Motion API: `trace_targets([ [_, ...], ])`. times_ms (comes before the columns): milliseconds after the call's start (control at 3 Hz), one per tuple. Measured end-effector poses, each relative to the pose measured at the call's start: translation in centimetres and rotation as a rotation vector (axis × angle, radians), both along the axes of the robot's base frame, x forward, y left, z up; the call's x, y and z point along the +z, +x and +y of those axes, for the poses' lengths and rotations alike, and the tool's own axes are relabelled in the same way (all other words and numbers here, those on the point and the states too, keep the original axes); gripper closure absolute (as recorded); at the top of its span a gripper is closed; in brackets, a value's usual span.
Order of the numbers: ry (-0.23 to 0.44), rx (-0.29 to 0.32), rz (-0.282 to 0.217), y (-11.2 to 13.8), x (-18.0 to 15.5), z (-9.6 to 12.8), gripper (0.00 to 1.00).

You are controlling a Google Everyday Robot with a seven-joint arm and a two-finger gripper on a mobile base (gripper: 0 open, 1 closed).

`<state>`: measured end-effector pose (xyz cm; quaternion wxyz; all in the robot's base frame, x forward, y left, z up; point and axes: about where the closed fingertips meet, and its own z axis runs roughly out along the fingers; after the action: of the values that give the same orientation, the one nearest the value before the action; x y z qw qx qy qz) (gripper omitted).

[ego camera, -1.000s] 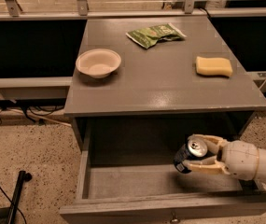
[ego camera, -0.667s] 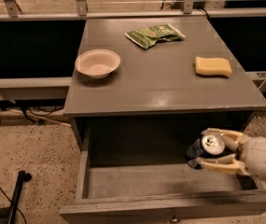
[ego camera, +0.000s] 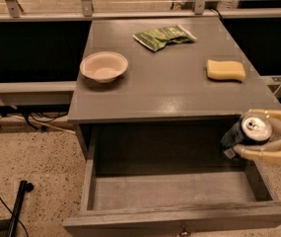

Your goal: Pick pepsi can from top drawer and place on counter

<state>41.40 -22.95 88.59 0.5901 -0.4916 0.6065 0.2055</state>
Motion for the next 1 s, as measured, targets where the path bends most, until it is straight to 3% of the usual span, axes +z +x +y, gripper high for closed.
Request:
trace_targets([
  [333, -0.035, 0.036, 0.03, 3.2, 4.4, -0.3, 1.0],
  [667, -0.039, 0.103, 0.067, 7.6, 8.6, 2.8, 1.0],
  [1000, -0.048, 0.166, 0.114, 10.9, 10.9, 7.8, 1.0],
])
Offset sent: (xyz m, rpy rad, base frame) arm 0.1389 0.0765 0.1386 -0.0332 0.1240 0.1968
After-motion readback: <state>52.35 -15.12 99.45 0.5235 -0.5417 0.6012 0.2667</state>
